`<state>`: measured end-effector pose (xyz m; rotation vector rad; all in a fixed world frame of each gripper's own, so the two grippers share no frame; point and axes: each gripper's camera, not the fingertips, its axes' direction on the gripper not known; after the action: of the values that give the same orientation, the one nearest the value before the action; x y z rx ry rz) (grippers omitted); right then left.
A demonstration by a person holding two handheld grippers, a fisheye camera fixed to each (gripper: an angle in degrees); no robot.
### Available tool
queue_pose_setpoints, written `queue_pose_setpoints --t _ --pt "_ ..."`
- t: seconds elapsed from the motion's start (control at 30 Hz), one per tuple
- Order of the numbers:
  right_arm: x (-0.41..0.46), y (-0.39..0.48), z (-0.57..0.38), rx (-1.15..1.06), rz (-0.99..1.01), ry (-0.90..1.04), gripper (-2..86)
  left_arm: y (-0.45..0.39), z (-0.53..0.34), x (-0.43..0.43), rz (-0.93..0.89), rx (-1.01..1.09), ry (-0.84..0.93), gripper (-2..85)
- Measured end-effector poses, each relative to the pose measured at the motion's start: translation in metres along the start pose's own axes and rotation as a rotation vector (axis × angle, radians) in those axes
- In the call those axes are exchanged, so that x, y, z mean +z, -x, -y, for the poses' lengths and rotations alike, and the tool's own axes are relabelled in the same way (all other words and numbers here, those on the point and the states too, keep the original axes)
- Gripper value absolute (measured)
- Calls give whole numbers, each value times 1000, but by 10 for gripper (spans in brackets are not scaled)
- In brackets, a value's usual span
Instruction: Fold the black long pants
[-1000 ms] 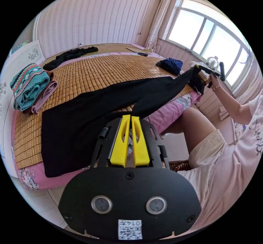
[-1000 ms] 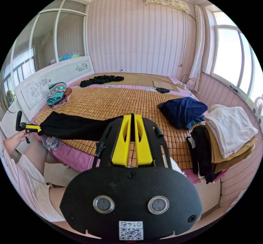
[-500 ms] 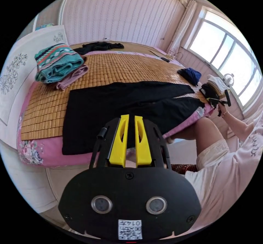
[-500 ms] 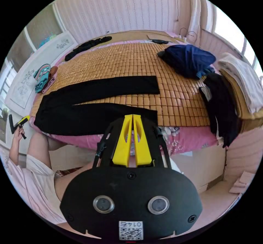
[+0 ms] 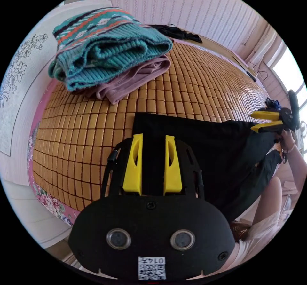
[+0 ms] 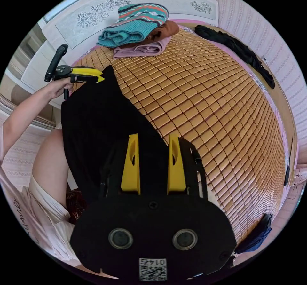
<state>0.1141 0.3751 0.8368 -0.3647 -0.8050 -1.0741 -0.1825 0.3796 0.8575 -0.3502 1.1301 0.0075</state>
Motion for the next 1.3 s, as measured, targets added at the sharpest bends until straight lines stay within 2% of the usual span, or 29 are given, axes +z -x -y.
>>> queue_pose_setpoints --t 0.13,0.17,0.2,0.33,0.47,0.53,0.6,0.7,0.8,0.9,1.0,1.1,1.23,1.3 --pt "40 16 52 -110 20 56 127 1 -5 -5 14 58 -60 50" --pt "39 18 59 -129 39 64 52 6 -7 -7 4 52 -65 39" --pt "36 20 60 -157 53 55 15 8 -7 -8 -10 50 -68 34" --pt "20 19 74 -212 6 22 -3 23 -8 -25 -59 2 -130 26" --pt "20 -7 88 -89 13 1 -9 40 -7 -35 -53 -89 -199 51" --pt "25 -20 88 -13 -53 25 -9 47 -6 -28 -7 -123 -162 66" --pt "25 -32 80 47 -128 37 -10 57 -7 -20 -35 -166 -106 74" --pt "6 -44 49 71 -99 -7 -10 65 -17 -32 -55 -200 -144 70" --pt "-24 -41 -14 72 -120 -82 -9 66 -35 -63 52 -158 -225 63" --pt "-54 -31 -110 149 -231 -149 -8 76 -64 -90 -21 -165 -232 73" --pt "-72 -30 -227 357 -196 -188 -4 68 -115 -113 -81 -163 -277 79" --pt "-91 -20 -341 480 -72 -163 -2 45 -164 -123 -81 -160 -222 78" --pt "-132 5 -485 755 -232 -288 10 -2 -216 -135 -54 -130 -201 73" --pt "-140 6 -538 888 -232 -348 23 -29 -227 -142 5 -89 -200 70"
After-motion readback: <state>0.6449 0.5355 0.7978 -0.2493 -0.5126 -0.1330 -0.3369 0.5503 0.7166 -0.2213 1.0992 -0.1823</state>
